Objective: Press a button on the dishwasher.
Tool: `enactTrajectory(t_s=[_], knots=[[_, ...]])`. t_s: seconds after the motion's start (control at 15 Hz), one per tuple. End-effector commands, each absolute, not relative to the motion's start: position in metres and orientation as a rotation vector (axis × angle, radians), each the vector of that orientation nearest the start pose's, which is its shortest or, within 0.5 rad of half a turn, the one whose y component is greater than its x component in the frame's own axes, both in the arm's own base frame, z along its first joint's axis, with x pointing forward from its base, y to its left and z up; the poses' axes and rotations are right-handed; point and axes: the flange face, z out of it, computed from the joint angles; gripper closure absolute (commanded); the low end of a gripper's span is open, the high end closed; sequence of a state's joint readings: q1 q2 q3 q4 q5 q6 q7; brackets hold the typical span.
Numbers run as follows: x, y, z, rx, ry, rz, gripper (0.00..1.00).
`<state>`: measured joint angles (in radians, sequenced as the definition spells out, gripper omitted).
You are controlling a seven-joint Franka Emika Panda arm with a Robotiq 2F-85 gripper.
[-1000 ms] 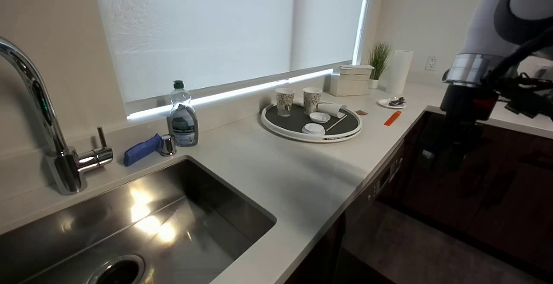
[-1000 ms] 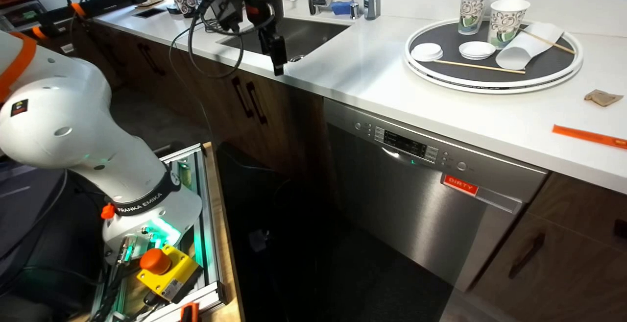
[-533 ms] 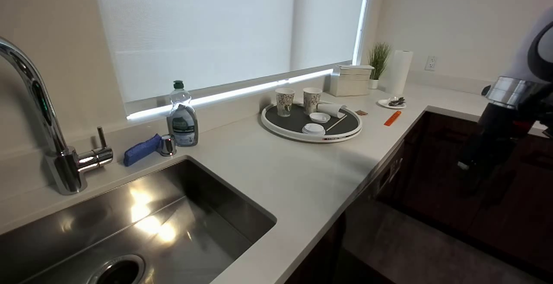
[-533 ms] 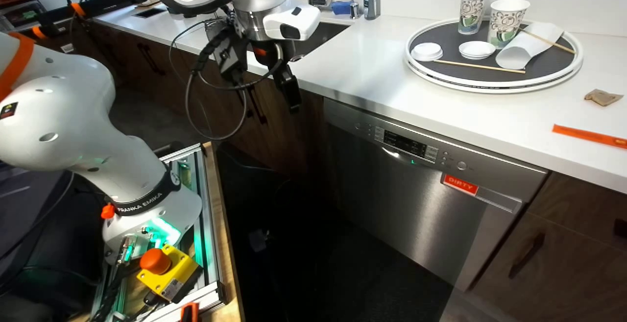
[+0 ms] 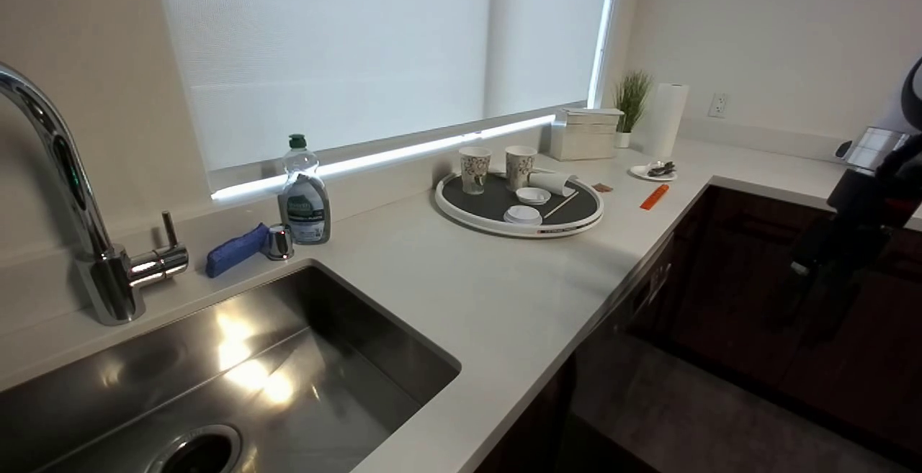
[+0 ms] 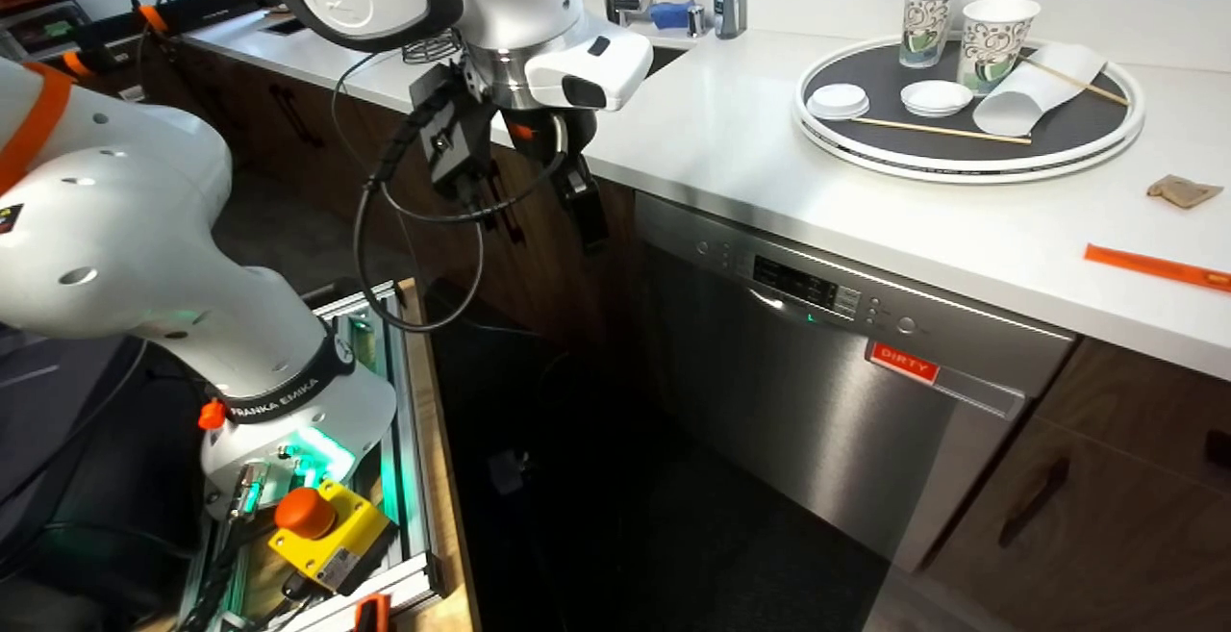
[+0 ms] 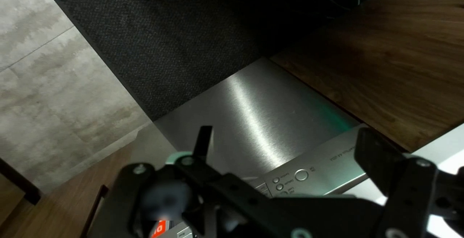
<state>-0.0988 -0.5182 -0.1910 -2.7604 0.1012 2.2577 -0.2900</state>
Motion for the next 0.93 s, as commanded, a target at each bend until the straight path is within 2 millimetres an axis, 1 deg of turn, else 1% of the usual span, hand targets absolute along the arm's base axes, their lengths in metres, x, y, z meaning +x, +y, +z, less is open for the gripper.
enactTrajectory(t_s=[0.0, 0.07, 0.13, 0.33, 0.53, 0.67, 0.87], knots=[[0.345, -0.094, 0.366, -2.976, 0.059, -0.076, 0.00], [0.345, -0.094, 0.366, -2.976, 0.059, -0.075, 0.00], [0.349, -0.094, 0.362, -2.981, 0.041, -0.054, 0.00], [0.368, -0.105, 0.331, -2.992, 0.024, 0.021, 0.00], [0.386, -0.108, 0.305, -3.048, -0.067, -0.017, 0.00], [0.401, -0.106, 0.290, -3.068, -0.162, -0.060, 0.00], [0.419, -0.093, 0.273, -3.075, -0.327, -0.140, 0.00]])
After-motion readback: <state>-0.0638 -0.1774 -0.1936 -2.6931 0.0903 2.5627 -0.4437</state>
